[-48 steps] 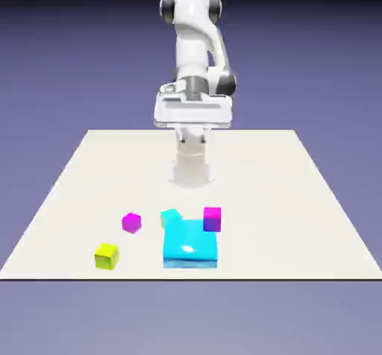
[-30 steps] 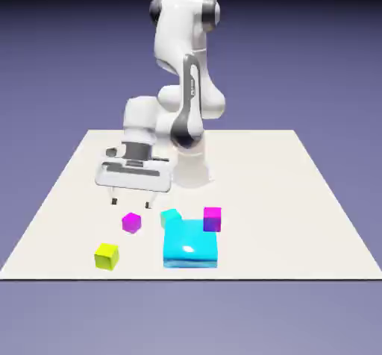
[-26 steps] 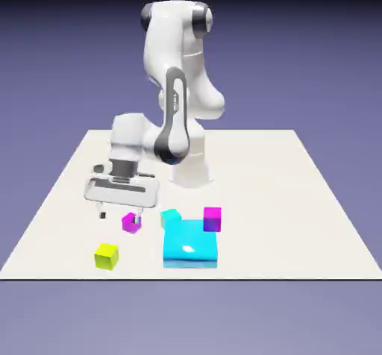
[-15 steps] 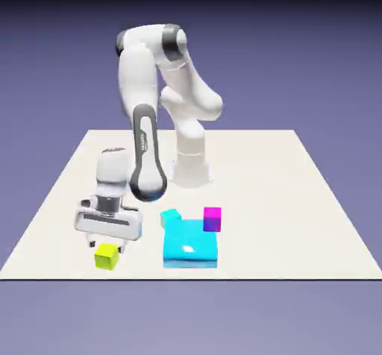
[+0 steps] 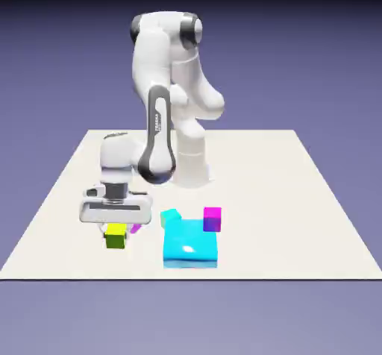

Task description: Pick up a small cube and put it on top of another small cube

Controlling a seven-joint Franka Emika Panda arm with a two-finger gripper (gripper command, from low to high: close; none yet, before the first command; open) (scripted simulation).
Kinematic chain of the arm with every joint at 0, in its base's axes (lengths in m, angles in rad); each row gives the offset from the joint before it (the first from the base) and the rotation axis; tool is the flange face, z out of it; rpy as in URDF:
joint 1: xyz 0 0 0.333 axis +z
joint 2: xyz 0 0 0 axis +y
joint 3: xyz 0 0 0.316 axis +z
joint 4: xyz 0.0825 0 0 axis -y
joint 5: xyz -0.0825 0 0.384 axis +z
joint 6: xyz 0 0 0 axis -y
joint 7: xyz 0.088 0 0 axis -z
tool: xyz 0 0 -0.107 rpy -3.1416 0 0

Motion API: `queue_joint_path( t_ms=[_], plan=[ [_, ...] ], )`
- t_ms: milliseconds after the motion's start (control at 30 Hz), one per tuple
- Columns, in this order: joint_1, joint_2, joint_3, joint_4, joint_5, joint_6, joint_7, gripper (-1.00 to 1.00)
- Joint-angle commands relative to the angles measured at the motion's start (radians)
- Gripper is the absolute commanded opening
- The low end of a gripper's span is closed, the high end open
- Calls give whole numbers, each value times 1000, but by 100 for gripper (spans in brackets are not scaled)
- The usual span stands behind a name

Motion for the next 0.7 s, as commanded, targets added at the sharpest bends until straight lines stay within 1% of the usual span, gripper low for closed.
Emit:
queue_joint_path(
  t_ms=[0, 667],
  plan=[
    [28, -10, -18, 1, -17, -29, -44, -100],
    [597, -217, -377, 26, -360, -629, -914, -100]
  ],
)
